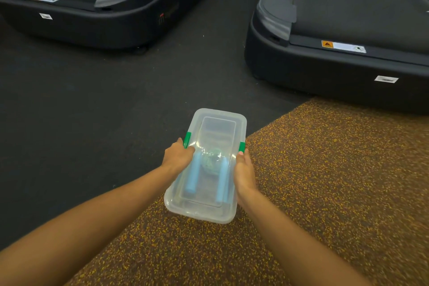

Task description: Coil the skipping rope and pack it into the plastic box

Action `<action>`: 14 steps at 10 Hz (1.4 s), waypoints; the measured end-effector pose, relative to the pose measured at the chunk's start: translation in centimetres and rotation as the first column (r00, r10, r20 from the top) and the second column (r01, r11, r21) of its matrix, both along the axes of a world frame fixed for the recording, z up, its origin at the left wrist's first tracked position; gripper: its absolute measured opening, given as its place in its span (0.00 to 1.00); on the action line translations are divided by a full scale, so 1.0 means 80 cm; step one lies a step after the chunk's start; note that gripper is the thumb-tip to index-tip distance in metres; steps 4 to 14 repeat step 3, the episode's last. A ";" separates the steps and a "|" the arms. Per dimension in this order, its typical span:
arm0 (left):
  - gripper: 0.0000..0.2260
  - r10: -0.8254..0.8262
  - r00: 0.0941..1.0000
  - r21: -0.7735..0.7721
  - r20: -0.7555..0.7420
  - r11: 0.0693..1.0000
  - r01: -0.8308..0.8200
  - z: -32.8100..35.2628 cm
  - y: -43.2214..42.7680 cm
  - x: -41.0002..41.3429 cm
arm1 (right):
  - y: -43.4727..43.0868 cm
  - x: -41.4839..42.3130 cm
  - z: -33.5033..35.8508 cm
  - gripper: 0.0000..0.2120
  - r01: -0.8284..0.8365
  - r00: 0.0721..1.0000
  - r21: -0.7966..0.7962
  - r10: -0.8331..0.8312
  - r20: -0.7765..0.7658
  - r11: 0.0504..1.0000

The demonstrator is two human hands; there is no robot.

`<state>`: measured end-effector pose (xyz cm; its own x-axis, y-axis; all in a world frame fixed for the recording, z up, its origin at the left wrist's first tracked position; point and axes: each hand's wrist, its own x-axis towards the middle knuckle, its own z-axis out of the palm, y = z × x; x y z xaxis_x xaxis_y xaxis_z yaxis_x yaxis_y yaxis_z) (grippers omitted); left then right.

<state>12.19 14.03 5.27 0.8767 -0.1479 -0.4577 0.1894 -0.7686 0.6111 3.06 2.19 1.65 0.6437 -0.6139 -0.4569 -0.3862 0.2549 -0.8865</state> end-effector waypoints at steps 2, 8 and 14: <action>0.30 -0.143 0.983 0.186 0.112 0.975 0.121 -0.007 -0.006 -0.003 | -0.019 0.002 -0.001 0.27 -0.052 0.998 -0.175 0.045 -0.043 0.983; 0.30 -0.241 0.944 0.249 0.225 0.951 0.183 -0.006 -0.017 -0.002 | -0.038 -0.003 0.016 0.28 -0.123 0.988 -0.299 0.088 -0.128 0.946; 0.30 -0.241 0.944 0.249 0.225 0.951 0.183 -0.006 -0.017 -0.002 | -0.038 -0.003 0.016 0.28 -0.123 0.988 -0.299 0.088 -0.128 0.946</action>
